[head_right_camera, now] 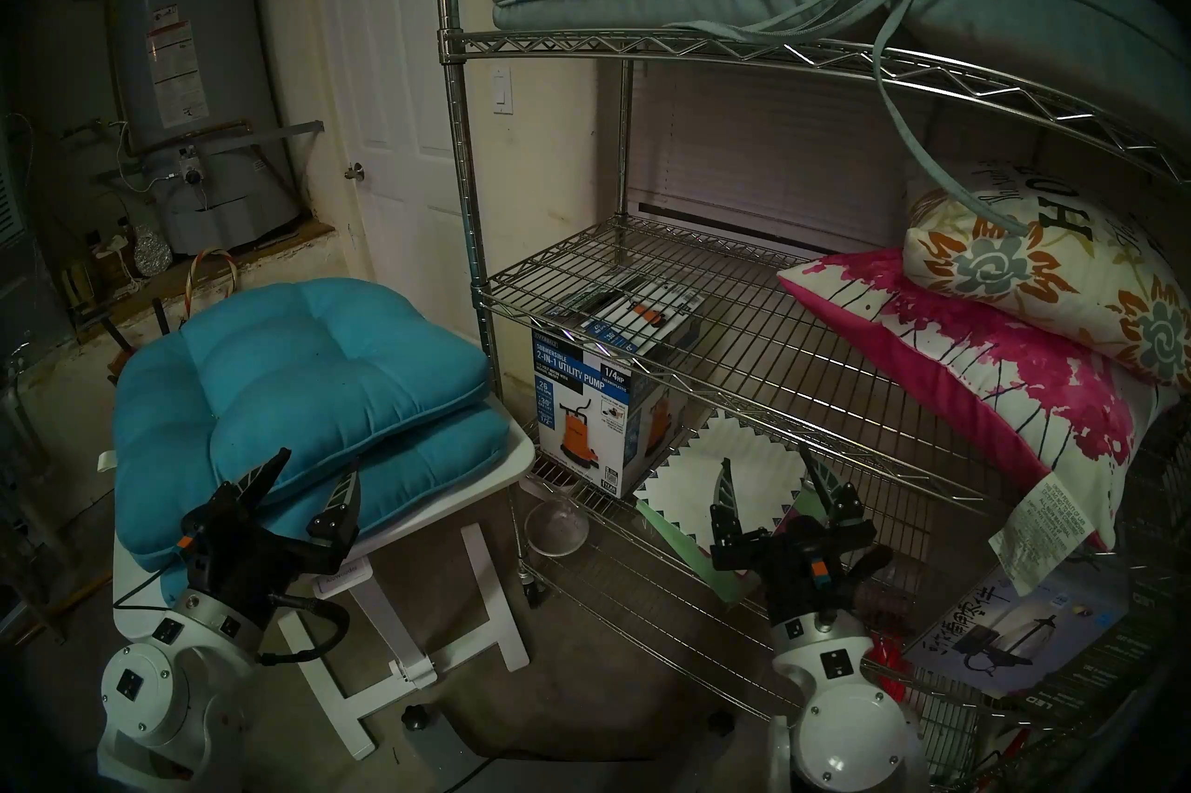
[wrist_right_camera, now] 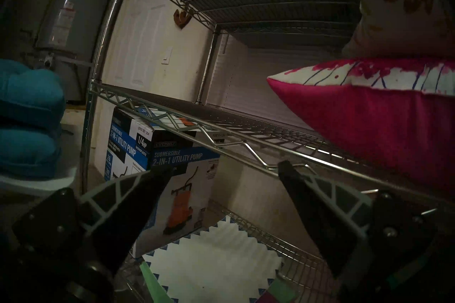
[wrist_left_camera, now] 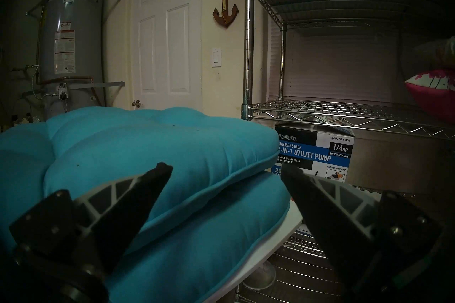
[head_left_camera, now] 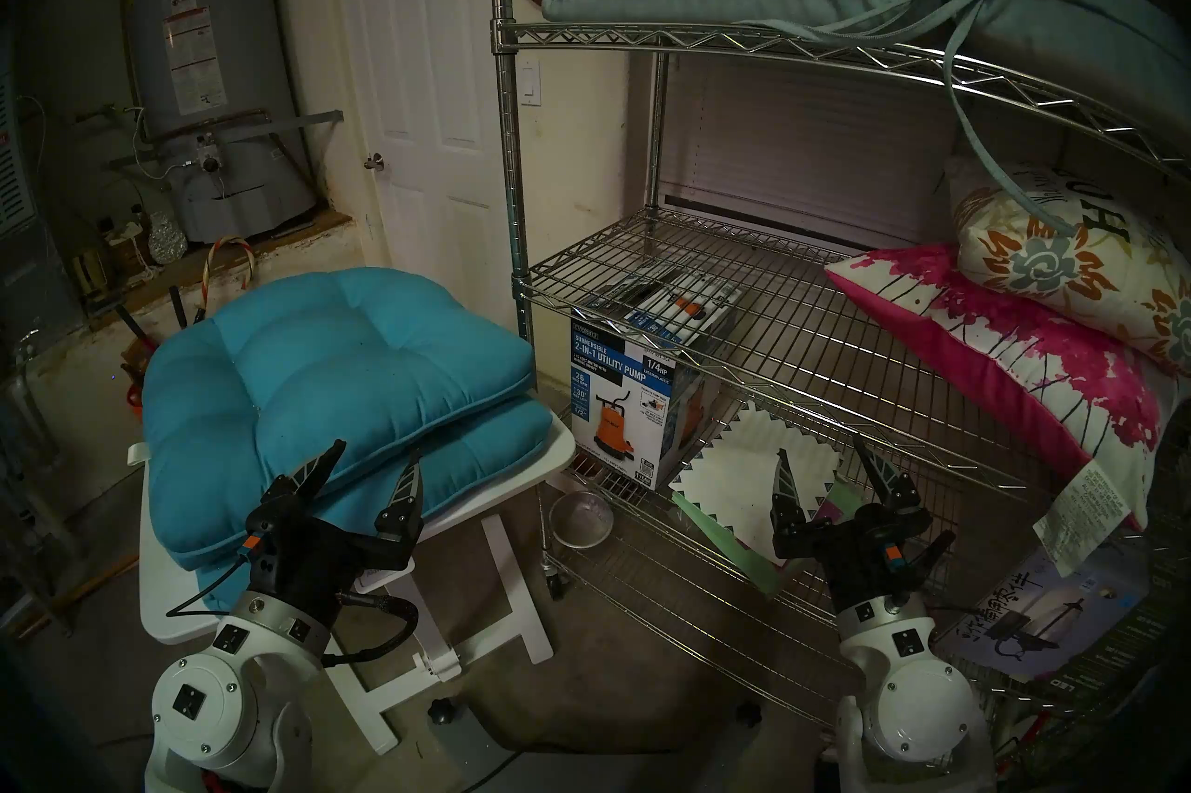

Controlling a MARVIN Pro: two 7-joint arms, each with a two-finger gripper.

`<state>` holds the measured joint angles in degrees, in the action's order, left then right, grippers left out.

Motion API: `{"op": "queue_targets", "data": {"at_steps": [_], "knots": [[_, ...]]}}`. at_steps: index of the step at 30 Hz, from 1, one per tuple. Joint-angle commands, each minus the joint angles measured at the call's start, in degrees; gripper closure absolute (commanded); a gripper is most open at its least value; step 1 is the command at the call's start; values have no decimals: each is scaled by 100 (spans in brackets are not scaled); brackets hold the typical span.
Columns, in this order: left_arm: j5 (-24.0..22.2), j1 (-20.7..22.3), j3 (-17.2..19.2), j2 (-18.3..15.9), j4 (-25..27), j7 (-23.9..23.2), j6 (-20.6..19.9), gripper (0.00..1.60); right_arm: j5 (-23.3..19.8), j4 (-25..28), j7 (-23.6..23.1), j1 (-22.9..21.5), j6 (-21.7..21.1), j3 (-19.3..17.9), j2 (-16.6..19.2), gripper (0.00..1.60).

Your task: Take cushion off the shelf

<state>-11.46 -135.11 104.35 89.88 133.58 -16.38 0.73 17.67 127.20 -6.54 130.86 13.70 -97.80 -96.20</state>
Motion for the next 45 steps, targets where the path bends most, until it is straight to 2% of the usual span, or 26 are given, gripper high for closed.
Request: {"op": "queue_targets", "data": {"at_steps": [1,3,8,10,11,15,19,20,22,30,36,45], "knots": [[-2,13,3,0,99,0,18,0,252,582,66,737,323,-178,-199,0],[-3,13,3,0,99,0,18,0,298,603,49,690,375,-236,-281,0],[-3,15,3,0,96,-2,19,0,547,1076,330,1190,799,-464,-244,0],[-3,15,4,0,97,-2,19,0,578,1046,402,1160,893,-528,-250,0],[-3,14,4,1,98,-2,19,0,623,1185,439,1304,911,-568,-261,0],[-2,12,4,2,102,-2,17,0,754,1280,653,1503,1164,-864,-353,0],[-2,12,4,2,102,-2,17,0,825,1280,741,1560,1278,-956,-377,0],[-2,12,4,2,102,-2,17,0,1011,1280,833,1594,1398,-1057,-388,0],[-2,11,4,2,103,-2,17,0,1100,1280,911,1633,1472,-1114,-428,0],[-2,12,4,2,102,-3,17,0,1982,1280,1287,1411,1568,-1538,-457,0],[-2,12,5,2,101,-4,17,0,2196,1280,1440,1231,1576,-1860,-384,0],[-3,15,5,2,97,-5,19,0,2222,1280,1582,895,1591,-2466,-142,0]]}}
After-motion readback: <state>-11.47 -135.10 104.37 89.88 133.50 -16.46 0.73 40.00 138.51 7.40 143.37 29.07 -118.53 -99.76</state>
